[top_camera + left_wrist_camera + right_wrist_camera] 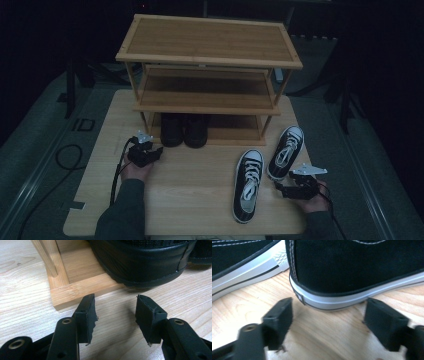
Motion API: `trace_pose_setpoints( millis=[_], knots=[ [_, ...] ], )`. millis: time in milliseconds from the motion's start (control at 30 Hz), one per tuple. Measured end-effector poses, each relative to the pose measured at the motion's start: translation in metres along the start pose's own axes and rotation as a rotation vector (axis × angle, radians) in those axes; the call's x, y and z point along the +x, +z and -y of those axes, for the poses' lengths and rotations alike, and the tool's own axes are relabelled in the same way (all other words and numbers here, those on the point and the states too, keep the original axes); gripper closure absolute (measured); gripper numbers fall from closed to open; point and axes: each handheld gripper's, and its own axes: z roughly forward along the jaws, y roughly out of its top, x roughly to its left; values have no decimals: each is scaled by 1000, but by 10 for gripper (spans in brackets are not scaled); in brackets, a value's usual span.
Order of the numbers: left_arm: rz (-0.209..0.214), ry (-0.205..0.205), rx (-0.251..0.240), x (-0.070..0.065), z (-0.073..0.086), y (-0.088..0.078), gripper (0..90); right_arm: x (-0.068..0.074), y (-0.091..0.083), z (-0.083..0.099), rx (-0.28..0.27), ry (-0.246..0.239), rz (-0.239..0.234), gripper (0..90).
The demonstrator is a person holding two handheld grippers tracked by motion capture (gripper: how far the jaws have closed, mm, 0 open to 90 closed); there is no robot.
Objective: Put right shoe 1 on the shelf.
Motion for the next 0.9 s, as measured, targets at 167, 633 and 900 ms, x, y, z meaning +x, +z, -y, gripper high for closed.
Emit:
trace_pose_setpoints(
  millis=[167,633,900],
  knots=[
    [3,-2,0,0,0,0,506,4,-11,3,10,9,-25,448],
    [5,-6,-1,1,0,0,505,39,-20,-15,-2,-89,-86,900],
    [4,-4,-1,0,0,0,505,53,-3,-28,31,-102,-91,900]
  ],
)
